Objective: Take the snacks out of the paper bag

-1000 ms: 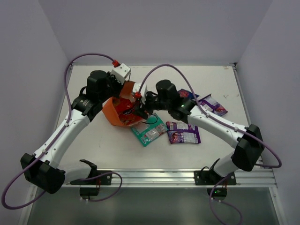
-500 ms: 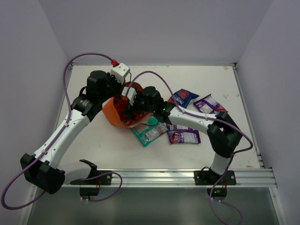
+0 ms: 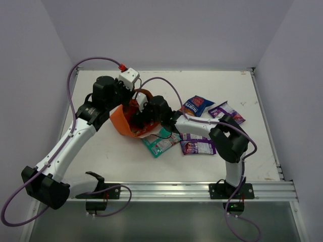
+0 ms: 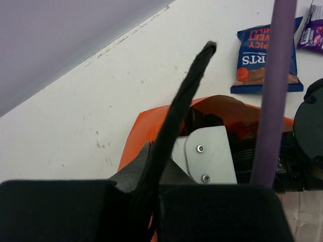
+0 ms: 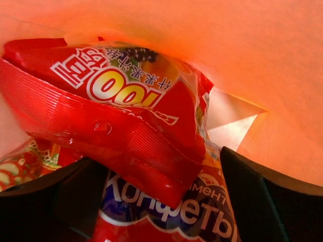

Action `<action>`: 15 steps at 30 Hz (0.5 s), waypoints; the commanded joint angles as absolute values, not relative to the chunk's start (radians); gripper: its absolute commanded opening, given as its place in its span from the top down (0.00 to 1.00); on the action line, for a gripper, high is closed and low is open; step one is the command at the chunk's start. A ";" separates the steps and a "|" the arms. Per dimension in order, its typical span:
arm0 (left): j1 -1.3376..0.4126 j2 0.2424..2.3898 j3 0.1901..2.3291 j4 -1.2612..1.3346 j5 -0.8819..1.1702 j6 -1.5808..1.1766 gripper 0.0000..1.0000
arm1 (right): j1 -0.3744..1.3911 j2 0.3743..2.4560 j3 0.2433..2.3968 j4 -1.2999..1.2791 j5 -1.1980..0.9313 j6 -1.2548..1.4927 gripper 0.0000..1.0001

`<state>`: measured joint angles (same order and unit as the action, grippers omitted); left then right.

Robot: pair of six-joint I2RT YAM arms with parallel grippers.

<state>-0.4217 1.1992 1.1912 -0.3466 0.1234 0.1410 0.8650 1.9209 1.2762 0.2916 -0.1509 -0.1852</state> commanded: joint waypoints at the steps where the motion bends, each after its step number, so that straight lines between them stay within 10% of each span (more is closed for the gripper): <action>1: -0.426 1.155 1.244 -0.256 0.161 0.121 1.00 | 0.861 1.933 1.339 0.286 -0.158 -0.158 0.14; 8: -0.425 1.152 1.244 -0.255 0.155 0.123 1.00 | 0.861 1.922 1.333 0.282 -0.224 -0.164 1.00; 15: -0.425 1.158 1.232 -0.271 0.092 0.132 1.00 | 0.861 1.781 1.321 0.296 -0.285 -0.170 1.00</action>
